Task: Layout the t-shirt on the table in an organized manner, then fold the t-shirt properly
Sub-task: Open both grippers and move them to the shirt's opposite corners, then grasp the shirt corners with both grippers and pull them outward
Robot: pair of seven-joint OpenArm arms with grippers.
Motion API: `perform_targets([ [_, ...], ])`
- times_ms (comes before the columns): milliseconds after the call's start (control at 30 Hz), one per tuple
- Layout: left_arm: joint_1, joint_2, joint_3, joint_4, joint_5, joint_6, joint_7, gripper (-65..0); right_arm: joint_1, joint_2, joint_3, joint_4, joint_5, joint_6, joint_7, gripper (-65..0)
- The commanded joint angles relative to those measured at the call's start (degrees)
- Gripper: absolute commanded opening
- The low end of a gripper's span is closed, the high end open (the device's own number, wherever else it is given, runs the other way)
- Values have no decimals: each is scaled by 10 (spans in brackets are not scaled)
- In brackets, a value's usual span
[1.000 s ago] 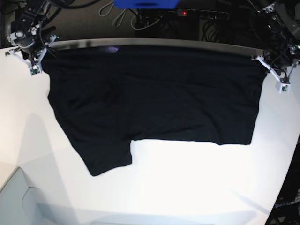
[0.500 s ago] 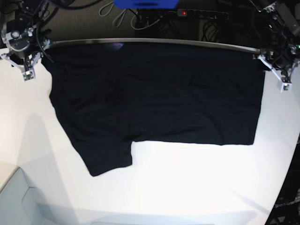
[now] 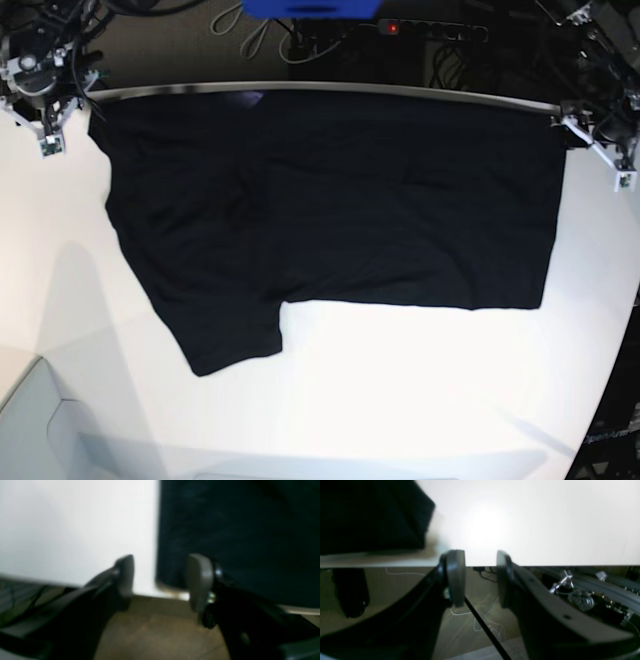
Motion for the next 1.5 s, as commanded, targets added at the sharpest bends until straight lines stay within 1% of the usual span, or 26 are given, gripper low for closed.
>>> perform_targets([
  [0, -2, -10, -5, 12, -6, 3, -3, -251, 0, 6, 4, 10, 1, -6, 6, -406],
  [67, -2, -11, -8, 12, -6, 3, -5, -196, -1, 7, 4, 10, 1, -6, 6, -356],
  [133, -2, -14, -9, 12, -6, 3, -9, -166, 1, 10, 4, 10, 1, -6, 7, -302],
  [233, -18, -16, -9, 12, -6, 3, -10, -159, 16, 10, 10, 15, 1, -6, 12, -257],
  [367, -54, -16, -23, 12, -5, 3, -10, -156, 57, 7, 47, 24, 1, -6, 8, -253],
  [467, -97, -12, -32, 16, -2, 3, -9, -156, 101, 10, 71, 27, 1, -6, 7, -253],
  [600, -147, -11, -29, 20, -1, 3, -9, -156, 154, 10, 72, 25, 1, -6, 8, -252],
  [733, -198, -15, -24, 5, -1, 3, -10, -155, 219, 10, 10, 6, 1, -6, 8, -250],
  [833, -232, -26, 11, -32, 0, 3, -15, -155, 270, 10, -48, -39, 1, -6, 11, -249],
  [933, -249, -37, 64, -79, 9, 3, -58, -155, 332, 10, -85, -131, 1, -6, 12, -249],
  [1033, -269, -42, 112, -132, 57, 3, -124, -155, 393, 10, -97, -244, 2, -6, 19, -248],
  [1100, -288, -40, 127, -176, 97, 3, -167, -155, 434, 10, -99, -318, 2, -6, 41, -240],
  [1167, -309, -39, 130, -214, 127, 3, -195, -155, 463, 11, -97, -379, 2, -6, 71, -226],
  [1233, -327, -39, 129, -256, 148, 3, -214, -155, 481, 21, -99, -434, 2, -6, 104, -218],
  [1400, -350, -47, 130, -320, 152, 3, -253, -155, 503, 39, -97, -533, 2, -6, 158, -214],
  [1467, -351, -56, 131, -339, 152, 3, -264, -155, 503, 43, -97, -554, 2, -21, 171, -214],
])
